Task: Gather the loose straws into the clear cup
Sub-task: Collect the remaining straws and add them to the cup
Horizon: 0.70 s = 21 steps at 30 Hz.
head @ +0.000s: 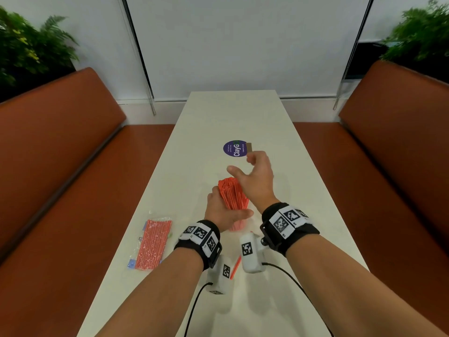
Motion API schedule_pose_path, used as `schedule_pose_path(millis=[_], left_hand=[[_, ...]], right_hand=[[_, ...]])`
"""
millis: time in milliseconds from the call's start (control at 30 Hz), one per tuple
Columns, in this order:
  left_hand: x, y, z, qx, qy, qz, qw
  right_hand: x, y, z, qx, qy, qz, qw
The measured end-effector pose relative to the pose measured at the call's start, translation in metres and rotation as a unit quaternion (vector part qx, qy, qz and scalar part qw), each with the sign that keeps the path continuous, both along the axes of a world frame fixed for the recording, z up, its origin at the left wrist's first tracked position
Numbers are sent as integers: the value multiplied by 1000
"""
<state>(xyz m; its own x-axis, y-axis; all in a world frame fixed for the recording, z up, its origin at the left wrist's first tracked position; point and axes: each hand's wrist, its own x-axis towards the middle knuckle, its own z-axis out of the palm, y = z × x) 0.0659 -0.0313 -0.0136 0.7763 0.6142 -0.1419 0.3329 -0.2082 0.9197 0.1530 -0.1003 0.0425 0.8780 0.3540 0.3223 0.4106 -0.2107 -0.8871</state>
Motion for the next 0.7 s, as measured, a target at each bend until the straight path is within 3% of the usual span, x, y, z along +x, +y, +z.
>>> schedule_pose_path(millis=[67, 133, 200, 400, 600, 700], left_hand=[[3, 4, -8, 2, -4, 0, 1000], [5, 6, -14, -6, -4, -15, 1000], [1, 4, -5, 14, -20, -55, 998], [-6, 4, 8, 10, -18, -127, 992], [-9, 4, 11, -4, 1, -97, 995], [-9, 5, 9, -23, -1, -86, 996]], right_hand=[[-2, -7, -10, -9, -6, 28, 1000], [-10, -10, -23, -44, -7, 121, 992], [-15, -7, -33, -120, -67, 186, 973], [-11, 10, -24, -248, -118, 221, 936], [-4, -5, -22, -101, 0, 171, 980], [-5, -26, -31, -52, 54, 156, 985]])
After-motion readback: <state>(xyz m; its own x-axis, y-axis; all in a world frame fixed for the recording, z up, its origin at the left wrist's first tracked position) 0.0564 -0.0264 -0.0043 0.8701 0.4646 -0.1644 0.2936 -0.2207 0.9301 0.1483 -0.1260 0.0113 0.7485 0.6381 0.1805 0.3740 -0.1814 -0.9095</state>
